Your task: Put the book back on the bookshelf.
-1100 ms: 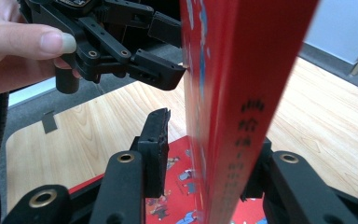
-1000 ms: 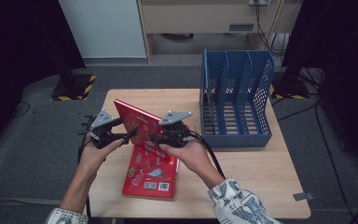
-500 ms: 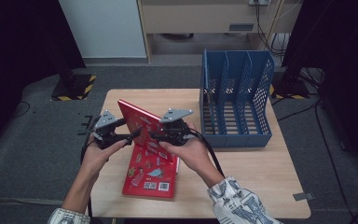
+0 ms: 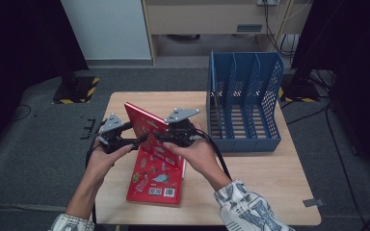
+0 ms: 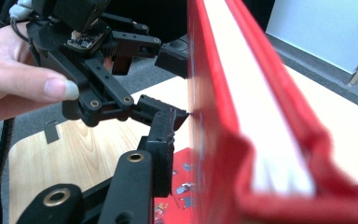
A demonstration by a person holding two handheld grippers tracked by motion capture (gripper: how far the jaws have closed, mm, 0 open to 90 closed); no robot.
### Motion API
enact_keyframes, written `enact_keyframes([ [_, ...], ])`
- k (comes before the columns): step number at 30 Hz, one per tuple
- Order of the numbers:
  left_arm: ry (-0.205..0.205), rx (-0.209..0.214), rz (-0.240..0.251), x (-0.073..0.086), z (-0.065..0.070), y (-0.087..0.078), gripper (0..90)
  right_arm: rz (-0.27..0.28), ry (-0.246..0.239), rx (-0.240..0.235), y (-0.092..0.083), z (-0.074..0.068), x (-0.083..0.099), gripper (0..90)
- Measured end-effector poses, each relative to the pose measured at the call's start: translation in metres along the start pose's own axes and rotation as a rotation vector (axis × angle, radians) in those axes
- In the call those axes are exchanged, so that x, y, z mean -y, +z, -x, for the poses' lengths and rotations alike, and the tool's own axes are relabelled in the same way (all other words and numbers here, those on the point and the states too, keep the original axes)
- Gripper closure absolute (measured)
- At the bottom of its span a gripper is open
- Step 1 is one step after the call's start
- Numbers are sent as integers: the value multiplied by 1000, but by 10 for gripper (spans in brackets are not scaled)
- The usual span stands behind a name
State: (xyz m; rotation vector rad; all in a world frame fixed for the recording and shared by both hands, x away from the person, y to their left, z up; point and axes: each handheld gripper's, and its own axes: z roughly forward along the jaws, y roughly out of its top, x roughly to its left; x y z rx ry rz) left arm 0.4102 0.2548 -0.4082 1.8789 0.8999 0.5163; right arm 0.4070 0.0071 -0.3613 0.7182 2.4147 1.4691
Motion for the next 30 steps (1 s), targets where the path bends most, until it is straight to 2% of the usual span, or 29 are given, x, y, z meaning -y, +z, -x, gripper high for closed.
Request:
enact_keyframes([
  [12,1,3,-3,-1,4,2,193,16,-5,3,1,4,-4,737],
  [24,-4,-1,-7,-2,5,4,193,42,-1,5,3,7,-5,722],
  [30,-2,-3,-3,-2,5,5,191,40,-5,9,2,9,-7,772],
])
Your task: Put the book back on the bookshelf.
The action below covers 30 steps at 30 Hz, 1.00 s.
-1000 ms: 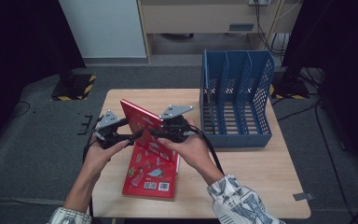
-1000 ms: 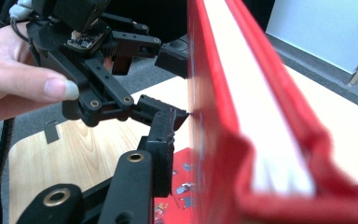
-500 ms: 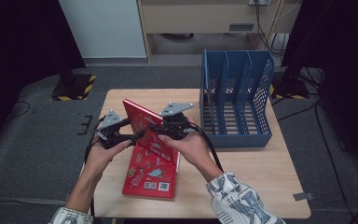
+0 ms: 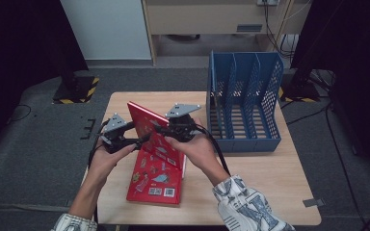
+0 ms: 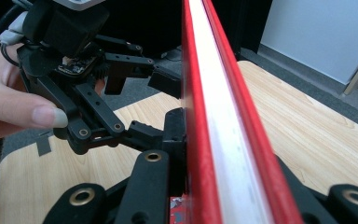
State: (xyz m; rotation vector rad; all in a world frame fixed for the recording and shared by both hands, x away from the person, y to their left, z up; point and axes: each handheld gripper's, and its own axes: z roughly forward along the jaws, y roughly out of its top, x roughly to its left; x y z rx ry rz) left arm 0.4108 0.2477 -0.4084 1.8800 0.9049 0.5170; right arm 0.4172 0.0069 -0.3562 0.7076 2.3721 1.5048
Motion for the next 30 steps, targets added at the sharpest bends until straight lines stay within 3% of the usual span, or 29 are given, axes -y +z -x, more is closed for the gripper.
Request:
enact_keyframes([
  [6,16,-6,-56,8,0,1,97,-2,-11,4,0,0,-1,778],
  [7,-6,-23,-69,18,-3,3,86,-4,-5,5,-1,1,-1,780],
  [11,-26,-53,-81,33,-10,5,80,-1,-5,9,0,1,-1,781],
  [16,-73,-61,-90,56,-20,9,80,2,-4,9,0,1,-1,782],
  [17,-75,-89,-98,63,-25,8,81,6,1,9,0,2,-1,782],
  [24,-111,-123,-122,82,-38,7,83,6,7,7,0,5,-1,784],
  [30,-120,-146,-179,98,-49,8,83,16,9,4,0,5,0,788],
])
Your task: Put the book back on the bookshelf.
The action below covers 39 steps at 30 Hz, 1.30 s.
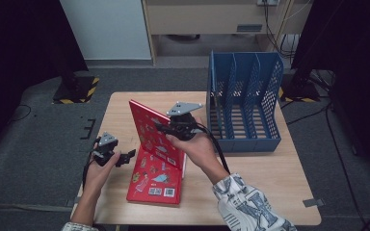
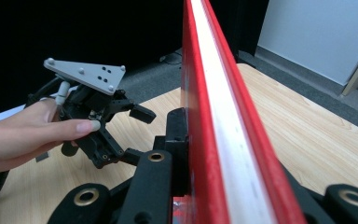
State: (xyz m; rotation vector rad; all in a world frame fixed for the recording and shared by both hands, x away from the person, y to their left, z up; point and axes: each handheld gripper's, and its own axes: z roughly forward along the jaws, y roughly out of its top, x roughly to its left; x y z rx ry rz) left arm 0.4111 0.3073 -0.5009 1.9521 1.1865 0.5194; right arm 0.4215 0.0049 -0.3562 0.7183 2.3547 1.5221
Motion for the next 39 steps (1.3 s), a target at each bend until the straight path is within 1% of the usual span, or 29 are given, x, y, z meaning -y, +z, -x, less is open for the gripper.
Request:
enact_keyframes([
  [1,-13,-14,-16,4,-5,0,83,4,1,5,0,-1,-1,789],
  [2,-13,-14,-16,4,-5,0,83,4,1,5,0,-1,-1,789],
  [4,-22,-34,-31,8,-9,1,83,5,-2,5,-2,-3,-2,789],
  [6,-20,-49,-46,10,-10,1,83,9,-5,9,-5,-3,-3,789],
  [7,-7,-59,-65,11,-10,2,82,11,0,15,-8,-3,-4,790],
  [9,-5,-65,-73,12,-10,3,82,15,0,17,-10,-3,-4,790],
  [10,0,-67,-79,12,-10,4,82,16,0,24,-14,-2,-4,790],
  [14,-1,-66,-71,11,-11,2,75,22,1,33,-20,0,-5,790],
  [16,-5,-77,-71,12,-13,0,68,22,3,37,-23,1,-4,790],
  [18,-13,-80,-85,15,-15,0,68,25,8,43,-28,2,-3,790],
  [20,-2,-86,-111,17,-15,3,68,33,15,46,-35,3,-2,791],
  [21,-2,-86,-111,17,-15,3,68,33,15,46,-35,3,-2,791],
  [24,6,-94,-116,17,-14,3,68,43,20,49,-44,4,-1,791],
  [27,6,-99,-133,18,-13,5,60,42,18,58,-53,6,2,791],
  [30,9,-106,-148,20,-13,6,57,42,17,61,-56,6,3,791],
  [31,9,-110,-154,20,-13,7,54,43,15,64,-58,6,3,791],
  [32,-3,-114,-156,20,-14,7,53,45,15,64,-62,7,4,790],
  [34,-5,-115,-161,21,-14,8,53,48,16,65,-64,7,4,790],
  [35,-3,-117,-172,21,-13,9,51,47,14,67,-67,7,6,791],
  [39,-1,-115,-166,20,-12,9,52,45,11,74,-73,7,10,790],
])
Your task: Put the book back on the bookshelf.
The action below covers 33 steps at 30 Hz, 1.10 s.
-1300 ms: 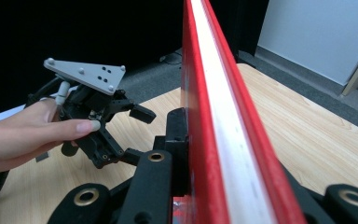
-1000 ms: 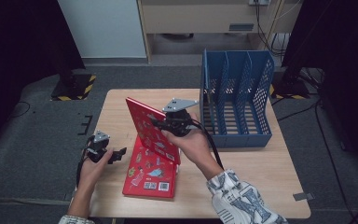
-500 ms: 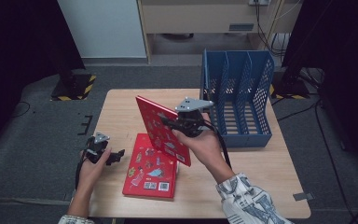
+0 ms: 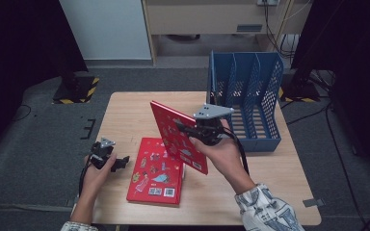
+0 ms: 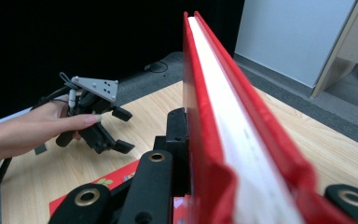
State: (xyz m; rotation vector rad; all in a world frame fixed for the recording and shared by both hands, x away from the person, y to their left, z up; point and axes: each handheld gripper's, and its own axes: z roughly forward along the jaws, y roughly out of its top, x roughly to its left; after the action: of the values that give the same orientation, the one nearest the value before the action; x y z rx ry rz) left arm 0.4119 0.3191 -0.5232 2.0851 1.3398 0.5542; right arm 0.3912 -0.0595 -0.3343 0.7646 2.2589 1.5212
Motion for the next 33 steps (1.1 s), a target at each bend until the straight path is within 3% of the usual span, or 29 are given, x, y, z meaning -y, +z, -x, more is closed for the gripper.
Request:
enact_keyframes([
  [8,-14,10,-20,3,0,4,37,10,26,-1,-9,5,13,791],
  [17,-14,20,-33,4,1,7,10,4,14,22,-23,7,14,791],
  [27,-18,19,26,10,4,9,0,19,34,57,-53,13,24,791],
  [33,-14,24,29,11,2,8,0,22,56,69,-68,20,34,791],
])
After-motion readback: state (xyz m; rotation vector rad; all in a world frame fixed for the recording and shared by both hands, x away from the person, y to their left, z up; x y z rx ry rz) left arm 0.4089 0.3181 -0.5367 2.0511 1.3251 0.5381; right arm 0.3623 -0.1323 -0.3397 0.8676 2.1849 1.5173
